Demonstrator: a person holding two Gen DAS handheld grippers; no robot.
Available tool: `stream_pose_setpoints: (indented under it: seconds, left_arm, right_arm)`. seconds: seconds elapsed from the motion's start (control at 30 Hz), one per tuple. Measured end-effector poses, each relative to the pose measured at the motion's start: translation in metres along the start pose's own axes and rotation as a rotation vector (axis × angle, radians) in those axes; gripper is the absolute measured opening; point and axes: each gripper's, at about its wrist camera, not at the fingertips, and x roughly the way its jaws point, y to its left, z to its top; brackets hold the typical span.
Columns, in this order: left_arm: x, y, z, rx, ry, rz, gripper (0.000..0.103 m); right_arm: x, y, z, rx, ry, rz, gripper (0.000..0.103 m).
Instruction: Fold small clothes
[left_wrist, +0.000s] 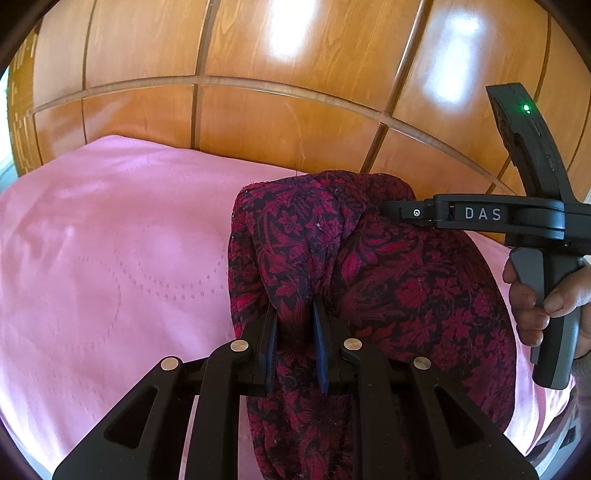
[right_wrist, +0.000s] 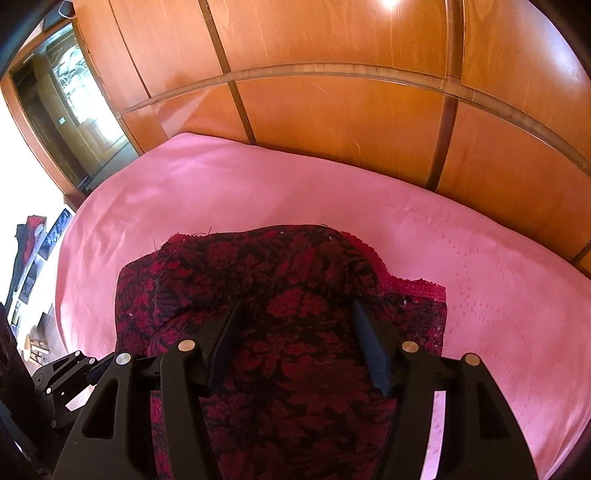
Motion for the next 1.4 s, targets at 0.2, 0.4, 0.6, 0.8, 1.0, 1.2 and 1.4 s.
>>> stream_pose_setpoints:
  seconds: [0.2, 0.4, 0.6, 0.8, 1.0, 1.2, 1.4]
  left_arm:
    - [0.005, 0.003, -0.003, -0.006, 0.001, 0.010, 0.016]
    - [-0.002, 0.002, -0.004, -0.027, -0.017, 0.010, 0.016]
    - [-0.023, -0.007, -0.006, -0.007, -0.056, 0.027, 0.019]
    - [-0.031, -0.006, -0.010, -0.012, -0.053, 0.023, 0.019]
    - [-0.033, -0.007, -0.016, 0.009, -0.031, 0.021, 0.007]
    - [-0.007, 0.010, -0.034, -0.032, 0.068, 0.079, 0.000]
    - [-0.034, 0.043, -0.036, -0.190, 0.002, -0.028, 0.004]
  right_arm:
    - [0.017, 0.011, 0.000, -0.033, 0.025, -0.052, 0.062]
    - [0.013, 0.010, 0.000, -0.022, -0.011, -0.034, 0.064]
    - [-0.036, 0.002, -0.022, 0.034, -0.152, 0.040, 0.075]
    - [-0.070, -0.010, -0.063, 0.109, -0.202, 0.075, 0.075]
    - [-0.086, -0.021, -0.108, 0.188, -0.197, 0.096, 0.075]
    - [-0.064, -0.017, -0.139, 0.242, -0.132, 0.127, 0.079]
    - [-0.058, -0.020, -0.143, 0.289, -0.140, 0.157, 0.084]
